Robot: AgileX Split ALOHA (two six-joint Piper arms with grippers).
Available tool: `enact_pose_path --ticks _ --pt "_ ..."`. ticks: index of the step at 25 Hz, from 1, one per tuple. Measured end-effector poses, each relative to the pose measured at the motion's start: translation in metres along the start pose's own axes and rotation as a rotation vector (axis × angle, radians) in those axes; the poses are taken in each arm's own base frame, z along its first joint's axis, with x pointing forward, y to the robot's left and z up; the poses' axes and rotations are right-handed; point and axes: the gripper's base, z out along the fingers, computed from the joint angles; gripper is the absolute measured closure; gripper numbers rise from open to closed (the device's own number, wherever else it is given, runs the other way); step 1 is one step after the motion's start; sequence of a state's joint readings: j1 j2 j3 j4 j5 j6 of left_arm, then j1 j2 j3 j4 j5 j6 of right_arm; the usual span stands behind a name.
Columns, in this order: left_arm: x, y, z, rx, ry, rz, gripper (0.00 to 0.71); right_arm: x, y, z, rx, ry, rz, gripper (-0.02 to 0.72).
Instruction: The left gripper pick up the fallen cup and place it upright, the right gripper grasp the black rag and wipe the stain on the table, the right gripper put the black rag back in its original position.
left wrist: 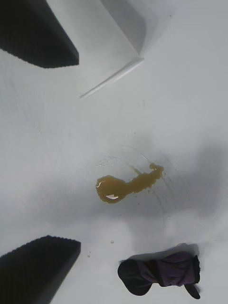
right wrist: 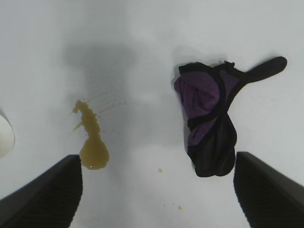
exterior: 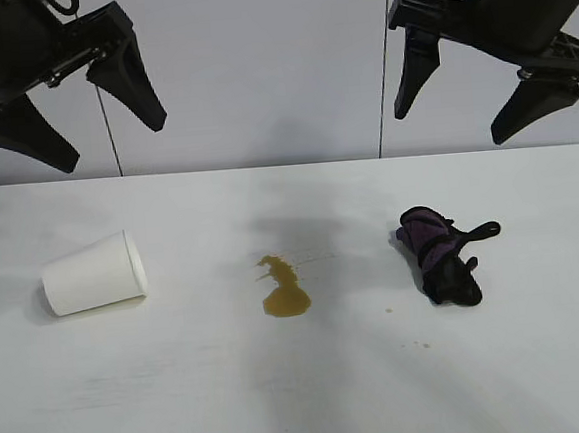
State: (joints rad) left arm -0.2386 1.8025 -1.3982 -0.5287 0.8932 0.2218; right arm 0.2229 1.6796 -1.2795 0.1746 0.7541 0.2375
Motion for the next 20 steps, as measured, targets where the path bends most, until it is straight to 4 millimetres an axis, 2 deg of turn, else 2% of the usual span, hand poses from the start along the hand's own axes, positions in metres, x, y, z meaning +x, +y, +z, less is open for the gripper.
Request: enact_pose_path --ticks 4,6,8,11,13,16,20 --pt "0.0 0.0 0.0 0.002 0.0 -0.001 0.017 0.002 0.0 0.0 0.005 0.022 0.0 0.102" --pt "0.0 0.0 0.0 -0.005 0.005 0.065 0.017 0.003 -0.001 0.0 0.008 0.033 -0.005 0.102" --pt "0.004 0.0 0.0 -0.029 0.056 0.264 0.017 0.003 -0.001 0.0 0.008 0.036 -0.016 0.102" --pt "0.017 -0.006 0.005 -0.066 0.201 0.688 0.017 0.004 -0.001 0.0 0.009 0.039 -0.039 0.102" --pt "0.025 -0.012 0.012 -0.1 0.271 0.907 0.017 0.004 -0.001 0.0 0.009 0.04 -0.046 0.102" --pt "0.034 -0.013 0.026 -0.146 0.275 1.036 0.017 0.004 -0.001 0.0 0.011 0.043 -0.052 0.102" --pt "0.034 -0.007 0.038 -0.2 0.168 1.054 0.017 0.004 -0.001 0.0 0.013 0.046 -0.063 0.102"
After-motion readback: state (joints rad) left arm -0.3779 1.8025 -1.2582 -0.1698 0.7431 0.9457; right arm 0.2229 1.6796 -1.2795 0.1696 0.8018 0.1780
